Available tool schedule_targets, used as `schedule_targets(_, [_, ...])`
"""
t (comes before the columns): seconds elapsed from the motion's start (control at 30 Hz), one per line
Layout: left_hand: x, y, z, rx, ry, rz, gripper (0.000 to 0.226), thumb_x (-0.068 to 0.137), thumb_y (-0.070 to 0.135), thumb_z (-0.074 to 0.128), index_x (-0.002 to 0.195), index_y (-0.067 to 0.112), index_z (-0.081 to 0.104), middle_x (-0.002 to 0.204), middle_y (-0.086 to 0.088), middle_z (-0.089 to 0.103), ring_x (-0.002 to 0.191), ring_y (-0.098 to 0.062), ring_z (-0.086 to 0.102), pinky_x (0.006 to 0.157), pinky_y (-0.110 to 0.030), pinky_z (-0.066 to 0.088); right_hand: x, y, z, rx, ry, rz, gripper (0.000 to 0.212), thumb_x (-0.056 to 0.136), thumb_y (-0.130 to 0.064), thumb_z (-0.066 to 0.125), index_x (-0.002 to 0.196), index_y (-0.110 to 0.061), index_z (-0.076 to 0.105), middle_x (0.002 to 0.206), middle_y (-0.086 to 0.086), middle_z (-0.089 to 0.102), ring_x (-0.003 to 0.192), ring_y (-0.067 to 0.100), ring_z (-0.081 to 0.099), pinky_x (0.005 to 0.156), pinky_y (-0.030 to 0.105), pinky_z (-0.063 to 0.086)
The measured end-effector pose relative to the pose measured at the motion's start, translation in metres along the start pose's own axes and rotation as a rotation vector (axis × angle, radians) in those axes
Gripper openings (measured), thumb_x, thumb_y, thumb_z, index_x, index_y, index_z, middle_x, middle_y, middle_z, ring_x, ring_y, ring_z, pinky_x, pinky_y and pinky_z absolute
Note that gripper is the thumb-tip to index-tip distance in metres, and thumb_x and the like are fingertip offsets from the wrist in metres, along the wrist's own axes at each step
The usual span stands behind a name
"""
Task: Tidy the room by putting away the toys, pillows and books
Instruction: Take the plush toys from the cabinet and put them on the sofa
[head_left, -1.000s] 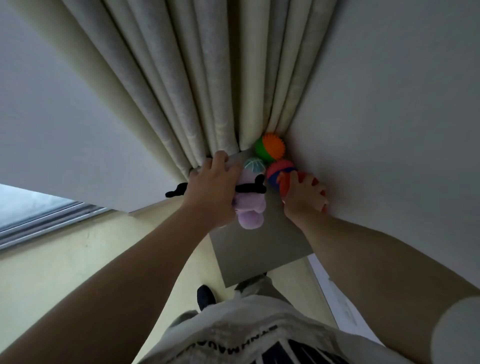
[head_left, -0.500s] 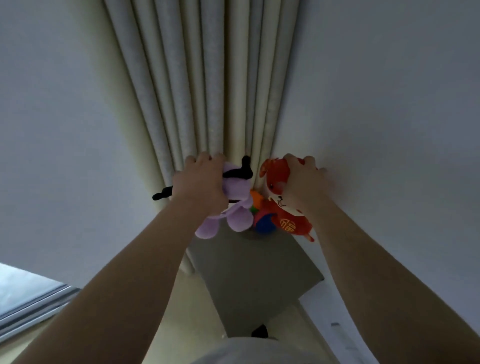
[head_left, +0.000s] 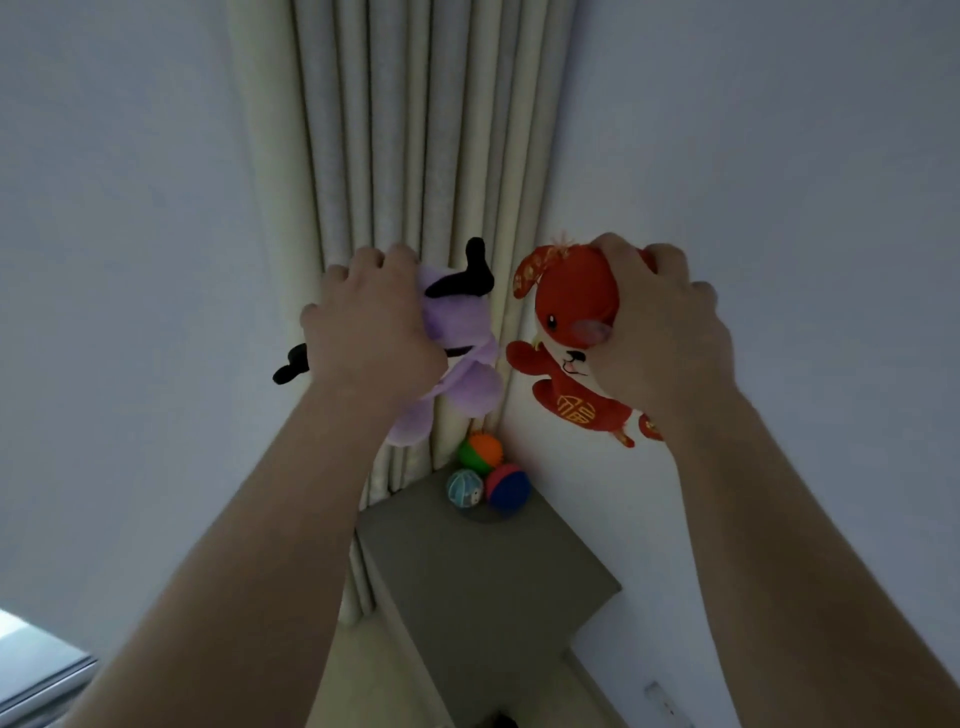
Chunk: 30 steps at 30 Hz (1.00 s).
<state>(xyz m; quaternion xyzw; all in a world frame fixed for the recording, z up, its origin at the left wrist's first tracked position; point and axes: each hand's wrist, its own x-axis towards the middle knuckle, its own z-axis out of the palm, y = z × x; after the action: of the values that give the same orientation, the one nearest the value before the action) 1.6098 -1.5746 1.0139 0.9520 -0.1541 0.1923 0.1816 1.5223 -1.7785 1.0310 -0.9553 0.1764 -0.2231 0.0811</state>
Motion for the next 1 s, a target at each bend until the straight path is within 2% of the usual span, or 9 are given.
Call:
schedule_targets(0.13, [-0.018,-0.002,-0.013,-0.04,0.06,0.016,0.063,0.07,0.022,0.077,0.126,0.018,0.05,0.121,-0.006,0.052,0.108,-0.034,0.051,0.073,-0.042,0.041,-0.021,-0.002,-0.01,-0.008,-0.008,0.013,0.082,0.086,-0.035,0.073,0.153,-0.039,0.025,0.148,0.008,0.035,0.124,0.042,0.045,0.091,0.056,0.052])
schedule_targets(0.27, [-0.039,-0.002,-0.017,-0.039,0.073,0.002,0.062,0.067,0.021,0.075,0.124,0.02,0.051,0.116,-0.005,0.054,0.103,-0.032,0.051,0.073,-0.043,0.045,-0.03,-0.003,-0.015,0.014,-0.036,-0.003,0.085,0.084,-0.039,0.075,0.153,-0.038,0.025,0.149,0.008,0.035,0.126,0.041,0.045,0.093,0.055,0.05])
schedule_targets(0.43, [-0.065,-0.002,-0.029,0.034,0.05,-0.069,0.057,0.069,0.018,0.064,0.123,0.022,0.051,0.116,-0.002,0.054,0.104,-0.032,0.051,0.076,-0.044,0.048,-0.04,-0.006,-0.012,0.078,-0.063,-0.102,0.082,0.086,-0.039,0.074,0.153,-0.039,0.026,0.149,0.007,0.036,0.124,0.04,0.046,0.091,0.053,0.05])
schedule_targets(0.7, [-0.142,-0.02,-0.058,0.214,0.089,-0.357,0.065,0.067,0.017,0.064,0.13,0.027,0.05,0.121,0.004,0.054,0.106,-0.028,0.052,0.076,-0.04,0.045,-0.054,-0.041,0.011,0.239,-0.225,-0.44,0.076,0.085,-0.036,0.071,0.147,-0.045,0.028,0.147,0.0,0.034,0.123,0.037,0.045,0.089,0.053,0.05])
schedule_targets(0.87, [-0.246,-0.036,-0.094,0.351,0.092,-0.656,0.066,0.068,0.02,0.067,0.131,0.029,0.05,0.125,0.006,0.055,0.11,-0.026,0.052,0.08,-0.04,0.046,-0.105,-0.101,0.03,0.343,-0.384,-0.74,0.074,0.084,-0.037,0.072,0.146,-0.043,0.031,0.143,0.003,0.039,0.118,0.038,0.049,0.088,0.05,0.051])
schedule_targets(1.0, [-0.356,-0.04,-0.149,0.476,0.124,-0.92,0.06,0.07,0.027,0.069,0.127,0.03,0.051,0.12,0.007,0.056,0.106,-0.025,0.052,0.082,-0.043,0.05,-0.184,-0.161,0.011,0.461,-0.482,-1.016,0.074,0.087,-0.041,0.071,0.146,-0.044,0.028,0.145,0.001,0.037,0.119,0.036,0.048,0.089,0.051,0.052])
